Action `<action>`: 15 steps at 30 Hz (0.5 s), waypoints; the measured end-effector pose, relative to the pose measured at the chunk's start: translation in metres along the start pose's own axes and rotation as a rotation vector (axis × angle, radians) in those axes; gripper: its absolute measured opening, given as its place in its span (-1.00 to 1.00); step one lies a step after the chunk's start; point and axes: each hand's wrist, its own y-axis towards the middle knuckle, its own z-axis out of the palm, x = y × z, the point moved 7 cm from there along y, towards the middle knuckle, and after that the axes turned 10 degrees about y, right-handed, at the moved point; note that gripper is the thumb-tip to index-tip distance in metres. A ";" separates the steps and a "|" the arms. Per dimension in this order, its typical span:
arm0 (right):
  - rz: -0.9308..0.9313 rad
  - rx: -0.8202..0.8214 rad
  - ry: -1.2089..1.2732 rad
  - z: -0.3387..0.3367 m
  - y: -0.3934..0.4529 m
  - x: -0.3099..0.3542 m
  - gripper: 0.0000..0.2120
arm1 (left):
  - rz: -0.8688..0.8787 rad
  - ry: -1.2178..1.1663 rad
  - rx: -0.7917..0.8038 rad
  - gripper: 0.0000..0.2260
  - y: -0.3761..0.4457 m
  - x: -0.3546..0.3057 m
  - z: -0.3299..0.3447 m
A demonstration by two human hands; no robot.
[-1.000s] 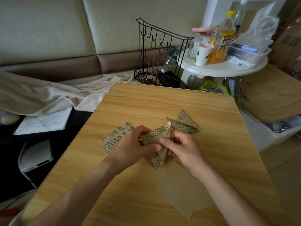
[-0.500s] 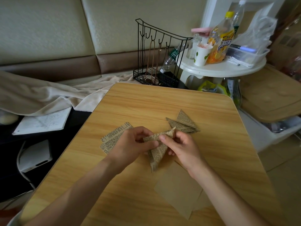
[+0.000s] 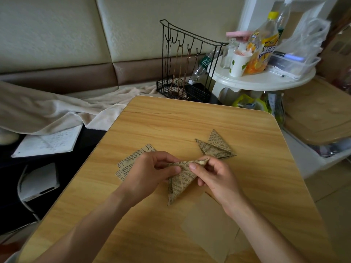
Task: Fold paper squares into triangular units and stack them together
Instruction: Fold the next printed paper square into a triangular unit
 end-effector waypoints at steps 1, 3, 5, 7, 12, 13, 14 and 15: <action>-0.009 -0.009 -0.002 0.000 0.000 0.000 -0.85 | 0.004 0.004 -0.008 -0.92 0.000 0.000 -0.001; -0.019 -0.025 0.000 0.001 0.000 0.000 -0.82 | 0.012 0.016 -0.021 -0.92 0.001 0.001 -0.002; -0.020 -0.036 0.001 0.001 0.000 0.000 -0.81 | 0.022 0.030 -0.029 -0.92 0.002 0.001 -0.003; -0.022 -0.038 -0.002 0.002 0.001 0.000 -0.82 | 0.021 0.023 -0.034 -0.92 0.003 0.002 -0.003; -0.033 -0.022 0.012 0.004 -0.002 0.003 -0.84 | 0.034 0.041 -0.050 -0.92 0.001 0.002 -0.006; -0.039 -0.022 0.016 0.004 -0.004 0.004 -0.84 | 0.037 0.046 -0.053 -0.92 0.000 0.002 -0.007; -0.049 -0.025 0.012 0.004 -0.005 0.005 -0.84 | 0.039 0.046 -0.056 -0.93 -0.001 0.002 -0.007; -0.059 -0.030 -0.008 0.004 -0.006 0.006 -0.85 | 0.041 0.048 -0.060 -0.93 -0.002 0.003 -0.008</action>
